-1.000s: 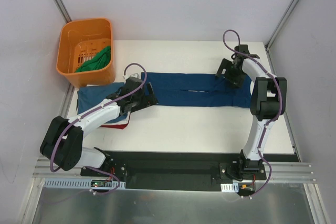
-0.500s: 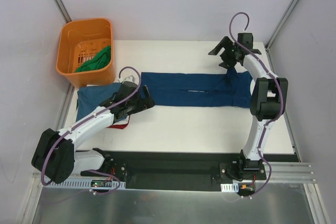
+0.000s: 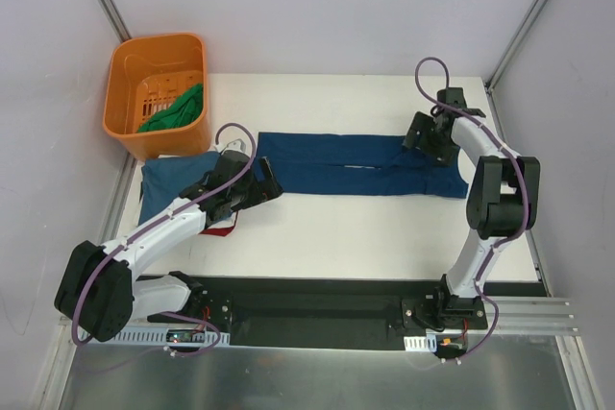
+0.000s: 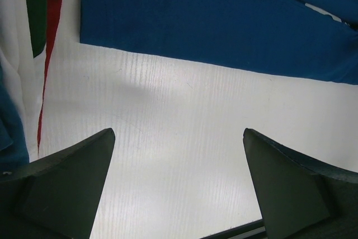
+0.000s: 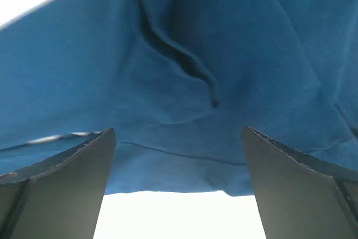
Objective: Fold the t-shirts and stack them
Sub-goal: Fold the other side of the tshirt into a rectangle
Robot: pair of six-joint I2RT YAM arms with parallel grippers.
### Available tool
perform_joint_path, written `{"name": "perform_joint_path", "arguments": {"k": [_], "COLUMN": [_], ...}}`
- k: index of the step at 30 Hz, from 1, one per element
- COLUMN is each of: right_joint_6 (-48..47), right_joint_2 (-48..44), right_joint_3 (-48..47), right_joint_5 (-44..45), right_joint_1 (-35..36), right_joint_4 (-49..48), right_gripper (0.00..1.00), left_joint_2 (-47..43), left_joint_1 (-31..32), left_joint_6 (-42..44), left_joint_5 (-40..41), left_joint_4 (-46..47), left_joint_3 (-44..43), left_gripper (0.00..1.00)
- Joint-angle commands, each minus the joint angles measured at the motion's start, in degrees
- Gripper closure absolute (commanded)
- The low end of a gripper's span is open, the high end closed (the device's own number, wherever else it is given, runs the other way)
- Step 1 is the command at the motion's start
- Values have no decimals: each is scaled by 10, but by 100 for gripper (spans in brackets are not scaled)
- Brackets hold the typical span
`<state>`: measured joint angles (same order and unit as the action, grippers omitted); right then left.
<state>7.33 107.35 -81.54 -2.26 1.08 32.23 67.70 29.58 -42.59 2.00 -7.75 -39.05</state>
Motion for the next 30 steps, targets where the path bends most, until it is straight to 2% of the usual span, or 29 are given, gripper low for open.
{"name": "perform_joint_path", "arguments": {"k": [1,9,14,15,18,23,27,30], "right_joint_6": [-53,-47,-46,-45,-37,-22,-13,-12], "right_joint_2": [3,58,88,89,83,68,58,54], "right_joint_3": [5,-27,-51,-53,-50,-56,-60,-65], "right_joint_5": [10,-7,-15,-20,-34,-47,-52,-46], "right_joint_1": [-9,-21,-21,-21,-21,-20,-20,-17], "right_joint_4": [7,-24,-11,-11,-20,-23,-21,-10], "right_gripper": [5,39,55,63,75,79,87,84], "left_joint_2": [-8,-2,7,9,15,19,22,23], "left_joint_1": [-1,-1,-1,-1,-1,-1,-1,-1], "left_joint_6": [3,4,6,6,5,5,5,5], "left_joint_5": [-2,3,1,0,-1,-2,-2,-2], "left_joint_4": [7,7,7,7,7,8,8,7], "left_joint_3": [3,-2,-8,-8,-9,-16,-16,-17], "left_gripper": [0,0,1,1,1,1,1,1]}}
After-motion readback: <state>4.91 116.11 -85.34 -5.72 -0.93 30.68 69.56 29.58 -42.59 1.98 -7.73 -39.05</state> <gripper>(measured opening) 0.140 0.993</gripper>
